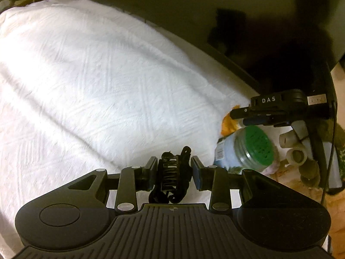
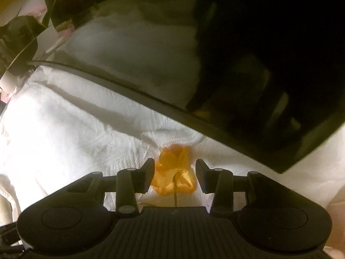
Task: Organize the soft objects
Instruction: 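Grasp the black hair clip with the left gripper while the right grasps the yellow flower, then carry the black clip and yellow flower over the pink box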
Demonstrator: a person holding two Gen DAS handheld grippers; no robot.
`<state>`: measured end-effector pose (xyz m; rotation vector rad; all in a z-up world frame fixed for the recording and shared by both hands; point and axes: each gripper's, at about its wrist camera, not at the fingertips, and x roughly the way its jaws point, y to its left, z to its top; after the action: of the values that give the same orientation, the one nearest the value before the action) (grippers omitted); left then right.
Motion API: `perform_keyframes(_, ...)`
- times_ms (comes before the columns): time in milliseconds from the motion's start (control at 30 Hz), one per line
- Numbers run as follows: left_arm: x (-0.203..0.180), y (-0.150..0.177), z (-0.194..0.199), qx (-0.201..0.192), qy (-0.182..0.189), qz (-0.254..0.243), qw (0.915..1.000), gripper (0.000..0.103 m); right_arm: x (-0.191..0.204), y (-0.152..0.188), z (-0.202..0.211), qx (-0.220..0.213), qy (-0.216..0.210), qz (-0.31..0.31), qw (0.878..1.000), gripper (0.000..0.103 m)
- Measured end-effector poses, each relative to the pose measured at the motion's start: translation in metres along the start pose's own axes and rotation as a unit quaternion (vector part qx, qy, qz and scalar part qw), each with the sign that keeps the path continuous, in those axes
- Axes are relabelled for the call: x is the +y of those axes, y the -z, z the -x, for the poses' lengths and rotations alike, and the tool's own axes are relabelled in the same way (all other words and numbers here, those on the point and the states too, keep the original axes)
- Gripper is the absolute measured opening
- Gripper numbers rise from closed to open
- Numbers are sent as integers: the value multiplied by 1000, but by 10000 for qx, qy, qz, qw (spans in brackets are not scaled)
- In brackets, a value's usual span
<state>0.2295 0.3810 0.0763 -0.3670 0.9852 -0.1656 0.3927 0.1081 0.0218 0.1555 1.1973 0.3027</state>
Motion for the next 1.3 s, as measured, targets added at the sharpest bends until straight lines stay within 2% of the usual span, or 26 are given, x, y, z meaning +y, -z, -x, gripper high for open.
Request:
perform_keyframes(300,-11,11,-11,92,-154,-262,9995,38,5,4,-20,62,72,303,9995,42)
perform_keyframes(333,-12,11,-11,107,-146,-293,9994,38,8,4,-20,65,77,385,9992,33)
perform_keyframes(367,-13,11,-12,117,-145,-316,9993,38,7,4,-19,99,15,451,9989,19)
perform_keyframes(467,-16,8,-11,122,-142,-352,9992,38,14,7,-10,28,-8,526,9986,18)
perform_keyframes(733,-27,5,2,10,-163,-615,9980,38,34,20,70,-695,-48,758,9947,17)
perform_keyframes(967,-41,0,20,-173,-101,-893,9958,38,43,45,145,-1173,-85,799,9898,17)
perform_keyframes(1200,-55,-4,21,-251,203,-978,9947,38,30,74,193,-1400,-187,507,9887,17)
perform_keyframes(1300,-68,-6,23,-302,381,-1057,9932,38,25,88,217,-1581,-79,384,9866,17)
